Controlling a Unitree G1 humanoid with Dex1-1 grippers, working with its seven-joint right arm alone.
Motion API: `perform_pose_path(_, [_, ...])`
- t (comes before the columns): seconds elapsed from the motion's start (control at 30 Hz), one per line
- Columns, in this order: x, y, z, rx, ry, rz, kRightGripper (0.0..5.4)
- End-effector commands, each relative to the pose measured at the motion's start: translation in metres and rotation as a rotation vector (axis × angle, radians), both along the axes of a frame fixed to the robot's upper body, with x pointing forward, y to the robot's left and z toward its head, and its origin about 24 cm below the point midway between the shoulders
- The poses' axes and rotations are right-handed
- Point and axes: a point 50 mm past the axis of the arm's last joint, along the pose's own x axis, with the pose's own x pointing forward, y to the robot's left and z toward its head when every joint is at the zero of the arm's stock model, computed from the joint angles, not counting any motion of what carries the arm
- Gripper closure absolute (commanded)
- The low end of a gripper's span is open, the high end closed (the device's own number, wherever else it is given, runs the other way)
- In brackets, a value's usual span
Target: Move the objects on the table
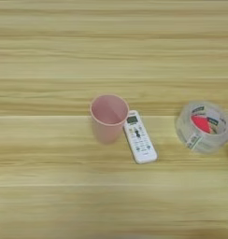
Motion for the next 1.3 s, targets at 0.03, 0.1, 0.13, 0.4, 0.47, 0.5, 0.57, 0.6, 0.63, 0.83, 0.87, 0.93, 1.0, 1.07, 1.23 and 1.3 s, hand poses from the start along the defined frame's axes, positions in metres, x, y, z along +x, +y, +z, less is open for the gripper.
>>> perform_pose_path(0.03, [-0.017,-0.006,-0.019,0.0,0.141,-0.042,3.98])
perform_pose_path(0.1, [-0.017,-0.006,-0.018,0.0,0.139,-0.043,3.98])
perform_pose_path(0.13, [-0.017,-0.006,-0.018,0.0,0.138,-0.043,3.98])
perform_pose_path(0.4, [-0.011,-0.003,-0.01,0.008,0.069,-0.04,3.98])
perform_pose_path(0.47, [-0.011,-0.004,-0.006,-0.009,0.053,-0.041,3.98])
perform_pose_path(0.5, [-0.01,-0.003,-0.002,-0.014,0.036,-0.04,3.98])
perform_pose_path(0.57, [-0.008,0.0,0.005,-0.023,-0.001,-0.033,3.98])
perform_pose_path(0.6, [-0.007,0.001,0.008,-0.032,-0.018,-0.031,3.99])
perform_pose_path(0.63, [-0.007,0.002,0.01,-0.04,-0.028,-0.03,3.99])
perform_pose_path(0.83, [-0.004,0.006,0.029,-0.075,-0.113,-0.024,3.99])
perform_pose_path(0.87, [-0.004,0.007,0.032,-0.078,-0.122,-0.024,3.99])
perform_pose_path(0.93, [-0.004,0.008,0.037,-0.083,-0.138,-0.027,3.99])
perform_pose_path(1.0, [-0.004,0.009,0.042,-0.087,-0.155,-0.027,3.99])
perform_pose_path(1.07, [-0.004,0.01,0.047,-0.092,-0.169,-0.025,3.99])
perform_pose_path(1.23, [-0.005,0.012,0.058,-0.103,-0.2,-0.026,3.99])
perform_pose_path(1.3, [-0.005,0.013,0.061,-0.111,-0.206,-0.027,3.99])
